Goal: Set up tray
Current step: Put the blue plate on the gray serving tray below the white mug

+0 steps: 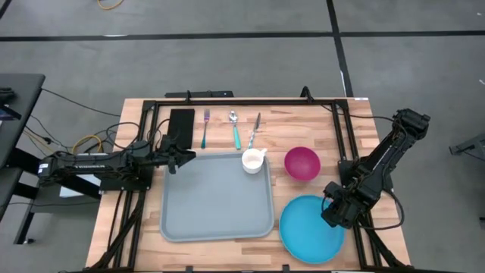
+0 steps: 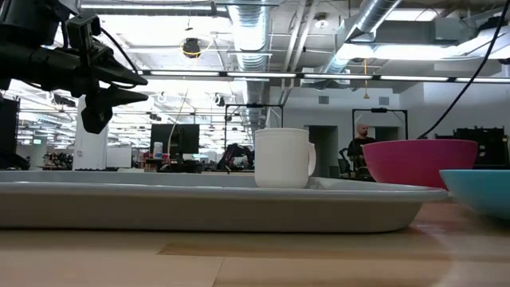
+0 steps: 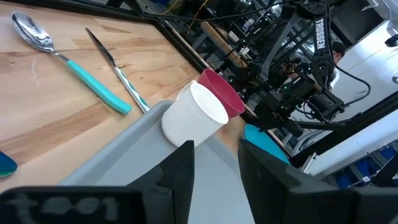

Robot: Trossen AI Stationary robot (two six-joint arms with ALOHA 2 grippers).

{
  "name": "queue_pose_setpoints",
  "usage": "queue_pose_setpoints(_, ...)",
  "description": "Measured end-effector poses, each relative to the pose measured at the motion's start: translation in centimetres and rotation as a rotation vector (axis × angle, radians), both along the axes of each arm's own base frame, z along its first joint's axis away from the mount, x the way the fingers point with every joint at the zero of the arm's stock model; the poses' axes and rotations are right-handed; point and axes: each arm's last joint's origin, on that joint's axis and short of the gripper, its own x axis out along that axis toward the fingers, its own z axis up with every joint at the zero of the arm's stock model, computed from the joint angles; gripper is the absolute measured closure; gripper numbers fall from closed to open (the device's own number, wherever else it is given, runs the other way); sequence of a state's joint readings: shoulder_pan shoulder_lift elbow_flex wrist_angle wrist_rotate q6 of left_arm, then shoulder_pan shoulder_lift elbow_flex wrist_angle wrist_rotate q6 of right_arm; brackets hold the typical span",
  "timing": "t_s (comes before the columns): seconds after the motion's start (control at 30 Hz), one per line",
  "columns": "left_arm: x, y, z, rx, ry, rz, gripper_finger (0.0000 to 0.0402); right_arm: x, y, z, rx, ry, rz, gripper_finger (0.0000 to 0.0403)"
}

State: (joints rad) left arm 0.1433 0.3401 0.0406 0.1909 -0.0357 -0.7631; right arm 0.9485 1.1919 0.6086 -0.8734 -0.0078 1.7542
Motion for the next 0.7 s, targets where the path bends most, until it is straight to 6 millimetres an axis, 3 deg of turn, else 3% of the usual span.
queue_pose_setpoints(0.7,0.0,0.0,0.0,-0.001,0.001,-0.003,0.0290,0.6,1.1,-2.4,0.028,0.071,0.005,0.0345)
